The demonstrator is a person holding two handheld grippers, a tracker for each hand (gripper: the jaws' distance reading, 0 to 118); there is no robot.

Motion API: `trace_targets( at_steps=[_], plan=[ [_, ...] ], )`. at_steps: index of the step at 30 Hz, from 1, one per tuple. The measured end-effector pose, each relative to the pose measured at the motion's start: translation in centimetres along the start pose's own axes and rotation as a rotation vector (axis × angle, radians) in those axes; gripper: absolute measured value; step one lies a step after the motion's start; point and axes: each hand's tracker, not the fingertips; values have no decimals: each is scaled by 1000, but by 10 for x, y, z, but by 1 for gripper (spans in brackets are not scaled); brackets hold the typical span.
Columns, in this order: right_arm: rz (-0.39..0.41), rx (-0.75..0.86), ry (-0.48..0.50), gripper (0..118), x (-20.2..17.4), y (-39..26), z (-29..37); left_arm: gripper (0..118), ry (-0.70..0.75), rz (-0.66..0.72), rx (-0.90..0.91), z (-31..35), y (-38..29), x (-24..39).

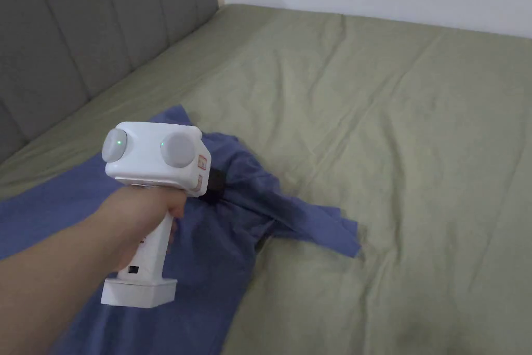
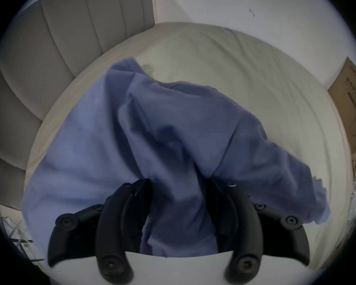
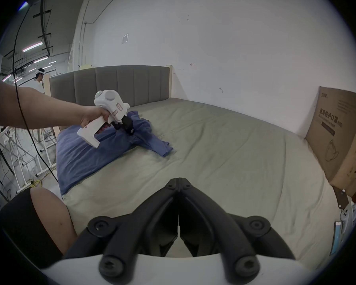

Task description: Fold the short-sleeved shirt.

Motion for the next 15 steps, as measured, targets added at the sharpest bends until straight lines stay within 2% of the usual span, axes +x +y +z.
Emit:
trace_targets(
  at_steps=[1, 2, 3, 4, 8, 11, 14, 15],
  plan=[
    [-9, 1, -2, 0, 1, 0, 0, 55, 8, -5, 37, 2, 0, 5],
    [-18, 4, -4, 0, 1, 1, 1, 38, -8, -44, 31, 5, -1, 8],
    [-27, 7, -5, 0, 2, 2, 2, 13, -28, -82, 44, 13, -4, 12],
    [-35, 9, -4, 0, 2, 3, 5, 0, 6, -101, 75, 21, -6, 15],
    [-53, 47, -19, 0, 2, 12, 29, 0, -19, -88, 209, 71, -11, 36],
    [-87, 100, -51, 0, 6, 20, 60, 0, -139, -114, 310, 132, -1, 71],
    [-111, 147, -115, 0, 16, 23, 101, 0, -289, -224, 435, 200, -13, 134],
    [-116, 164, -146, 0, 21, 23, 117, 0, -334, -302, 477, 231, -14, 167]
  ],
)
